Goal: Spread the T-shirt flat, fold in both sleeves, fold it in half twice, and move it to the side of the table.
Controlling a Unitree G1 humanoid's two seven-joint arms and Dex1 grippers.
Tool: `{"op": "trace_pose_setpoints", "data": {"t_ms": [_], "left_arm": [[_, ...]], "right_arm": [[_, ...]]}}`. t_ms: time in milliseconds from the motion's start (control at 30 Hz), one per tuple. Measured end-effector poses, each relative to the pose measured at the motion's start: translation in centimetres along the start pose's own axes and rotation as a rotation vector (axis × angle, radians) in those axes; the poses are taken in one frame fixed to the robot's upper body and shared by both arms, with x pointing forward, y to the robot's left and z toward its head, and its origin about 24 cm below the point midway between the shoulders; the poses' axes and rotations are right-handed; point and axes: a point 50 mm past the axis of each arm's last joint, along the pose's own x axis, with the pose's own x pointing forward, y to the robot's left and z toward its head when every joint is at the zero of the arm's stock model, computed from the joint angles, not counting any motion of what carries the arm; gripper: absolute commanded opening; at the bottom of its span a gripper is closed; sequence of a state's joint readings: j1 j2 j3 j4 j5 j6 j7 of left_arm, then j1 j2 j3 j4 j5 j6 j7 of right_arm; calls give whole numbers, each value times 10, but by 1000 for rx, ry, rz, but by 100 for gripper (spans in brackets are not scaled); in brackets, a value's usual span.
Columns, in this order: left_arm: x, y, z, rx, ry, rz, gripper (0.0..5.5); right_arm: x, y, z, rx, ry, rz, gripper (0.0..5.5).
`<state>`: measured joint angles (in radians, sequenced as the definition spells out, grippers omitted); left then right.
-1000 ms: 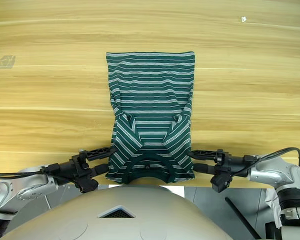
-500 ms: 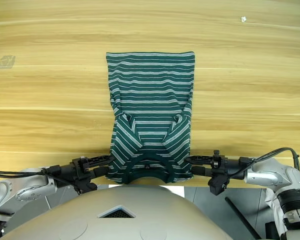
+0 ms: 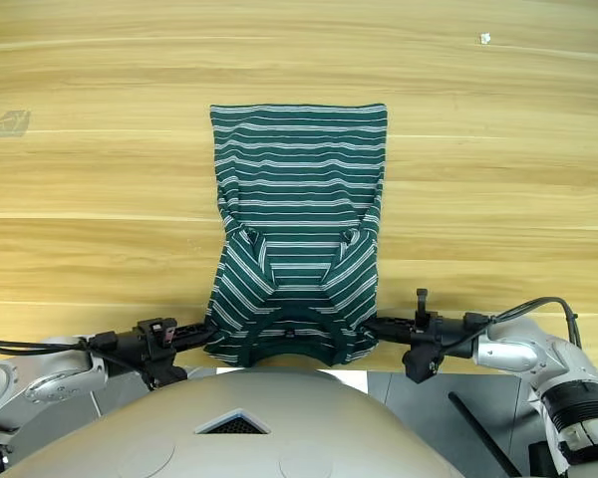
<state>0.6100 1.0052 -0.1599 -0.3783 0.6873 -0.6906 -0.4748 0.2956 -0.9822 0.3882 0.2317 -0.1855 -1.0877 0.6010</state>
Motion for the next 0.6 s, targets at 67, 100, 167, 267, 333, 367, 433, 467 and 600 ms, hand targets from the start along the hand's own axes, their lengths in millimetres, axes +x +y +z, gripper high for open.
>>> {"op": "trace_pose_setpoints", "data": {"t_ms": [67,100,167,267,333,367,433,467,600], "left_arm": [[-5,2,-5,-48,27,22,2],[-6,2,-7,-73,36,27,2],[-12,4,-11,-156,64,43,2],[-26,17,-19,-337,82,126,2],[-36,32,-16,-486,26,188,2],[-42,37,-10,-572,-31,190,2],[-50,41,4,-703,-126,127,2],[-54,39,7,-725,-127,82,2],[-76,45,5,-742,-72,-1,2]], "right_arm": [[0,-6,-1,157,24,-9,0],[-1,-10,-1,221,29,-2,0],[-6,-20,-1,418,23,11,0],[-15,-38,2,711,-54,35,0],[-21,-51,7,818,-115,63,0],[-22,-56,13,867,-165,90,0],[-27,-67,27,913,-237,146,0],[-29,-70,29,926,-247,151,0],[-33,-74,41,961,-281,168,0]]}}
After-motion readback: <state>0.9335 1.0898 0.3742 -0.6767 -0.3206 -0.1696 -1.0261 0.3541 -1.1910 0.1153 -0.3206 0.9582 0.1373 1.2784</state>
